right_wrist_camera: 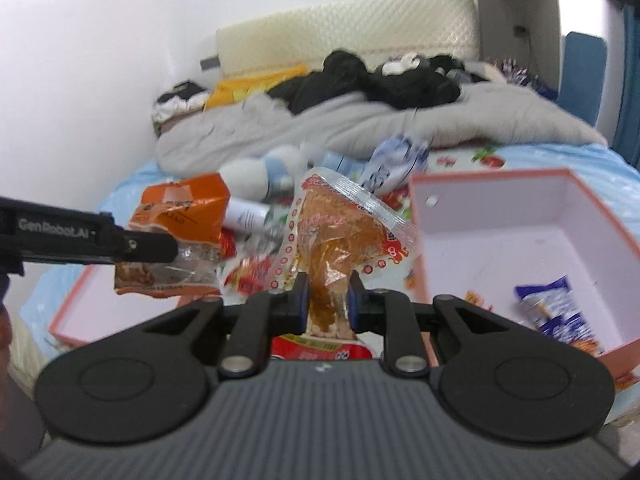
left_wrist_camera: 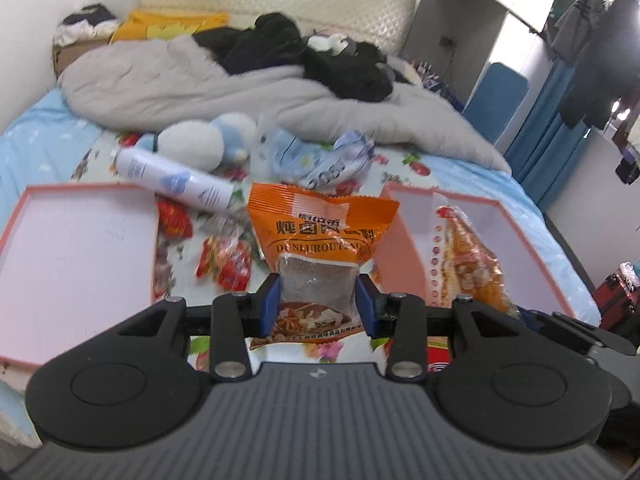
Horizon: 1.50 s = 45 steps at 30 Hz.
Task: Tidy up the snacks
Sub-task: 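Carry the orange bag with the left gripper while the right carries the clear packet over the box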
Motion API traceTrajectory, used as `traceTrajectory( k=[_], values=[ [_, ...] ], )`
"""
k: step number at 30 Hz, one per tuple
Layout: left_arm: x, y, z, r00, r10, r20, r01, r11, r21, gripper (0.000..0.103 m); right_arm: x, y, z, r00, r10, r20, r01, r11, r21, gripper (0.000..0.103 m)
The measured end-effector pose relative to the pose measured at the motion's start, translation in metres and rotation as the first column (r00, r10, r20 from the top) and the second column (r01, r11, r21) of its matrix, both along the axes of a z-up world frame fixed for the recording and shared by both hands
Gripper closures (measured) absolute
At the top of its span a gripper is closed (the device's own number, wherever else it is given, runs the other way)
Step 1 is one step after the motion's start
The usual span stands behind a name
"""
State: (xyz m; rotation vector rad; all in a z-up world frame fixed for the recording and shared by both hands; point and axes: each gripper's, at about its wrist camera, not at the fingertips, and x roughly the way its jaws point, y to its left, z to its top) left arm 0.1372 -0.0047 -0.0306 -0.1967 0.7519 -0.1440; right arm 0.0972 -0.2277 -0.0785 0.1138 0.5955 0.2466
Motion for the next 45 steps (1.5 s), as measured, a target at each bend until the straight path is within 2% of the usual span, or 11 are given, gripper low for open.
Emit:
traceTrajectory(
  k=[6,9,16,22,30,39,42,43,44,45],
  values=[
    [0.001,-0.034,0.033,0.996,-0.045,0.08,0.043,0.999,0.019,0.057,-0.008,-0.031,0.031,0.996,-0.049,0.07,0.048,0.999,0.008,0.082],
    [0.007,-0.054,0.046,0.991,-0.074,0.11,0.074,0.997,0.005,0.057,-0.008,-0.05,0.043,0.992,-0.08,0.097,0.08,0.997,0.007,0.082],
    [0.039,-0.116,0.051,0.98,-0.168,0.109,0.17,0.985,-0.009,0.057,0.008,-0.103,0.051,0.979,-0.169,0.112,0.17,0.985,0.0,0.082],
    [0.08,-0.177,0.025,0.973,-0.229,0.031,0.229,0.973,0.011,0.057,0.032,-0.148,0.029,0.972,-0.229,0.055,0.23,0.973,-0.014,0.081],
    [0.14,-0.244,-0.04,0.944,-0.31,-0.113,0.315,0.949,0.026,0.057,0.069,-0.194,-0.025,0.958,-0.28,-0.069,0.28,0.96,-0.008,0.081],
    [0.181,-0.269,-0.095,0.911,-0.34,-0.235,0.359,0.932,0.044,0.057,0.094,-0.215,-0.081,0.94,-0.282,-0.193,0.284,0.959,-0.018,0.079],
    [0.186,-0.271,-0.1,0.906,-0.341,-0.252,0.363,0.931,0.045,0.056,0.095,-0.216,-0.089,0.934,-0.285,-0.214,0.289,0.957,-0.014,0.074],
    [0.186,-0.27,-0.1,0.906,-0.341,-0.252,0.362,0.931,0.043,0.054,0.095,-0.217,-0.09,0.931,-0.292,-0.217,0.295,0.955,-0.019,0.065],
    [0.185,-0.268,-0.098,0.909,-0.335,-0.25,0.355,0.934,0.04,0.047,0.095,-0.217,-0.089,0.929,-0.299,-0.219,0.301,0.953,-0.024,0.051],
    [0.184,-0.267,-0.096,0.912,-0.328,-0.245,0.347,0.937,0.037,0.04,0.093,-0.217,-0.089,0.927,-0.306,-0.217,0.307,0.951,-0.028,0.044]
  ],
)
